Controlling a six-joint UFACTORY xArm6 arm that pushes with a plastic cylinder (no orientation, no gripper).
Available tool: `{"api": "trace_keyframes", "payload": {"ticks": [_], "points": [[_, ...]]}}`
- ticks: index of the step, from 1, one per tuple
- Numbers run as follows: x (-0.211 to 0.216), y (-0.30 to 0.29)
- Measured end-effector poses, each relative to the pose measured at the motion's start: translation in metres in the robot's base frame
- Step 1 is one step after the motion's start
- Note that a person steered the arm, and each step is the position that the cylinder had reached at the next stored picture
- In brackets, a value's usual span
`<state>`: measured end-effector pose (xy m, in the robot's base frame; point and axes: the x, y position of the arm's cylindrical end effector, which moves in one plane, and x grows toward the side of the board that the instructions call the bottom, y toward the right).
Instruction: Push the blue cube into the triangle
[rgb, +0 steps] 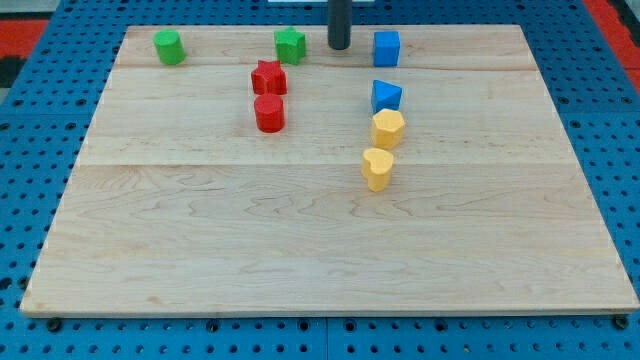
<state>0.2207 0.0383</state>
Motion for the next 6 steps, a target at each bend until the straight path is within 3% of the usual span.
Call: {"api": "trace_keyframes", "payload": {"ticks": [1, 4, 5, 6], "points": [[-0.029, 0.021], [0.036, 0.047], [0.039, 0.088], [0.090, 0.093]]}}
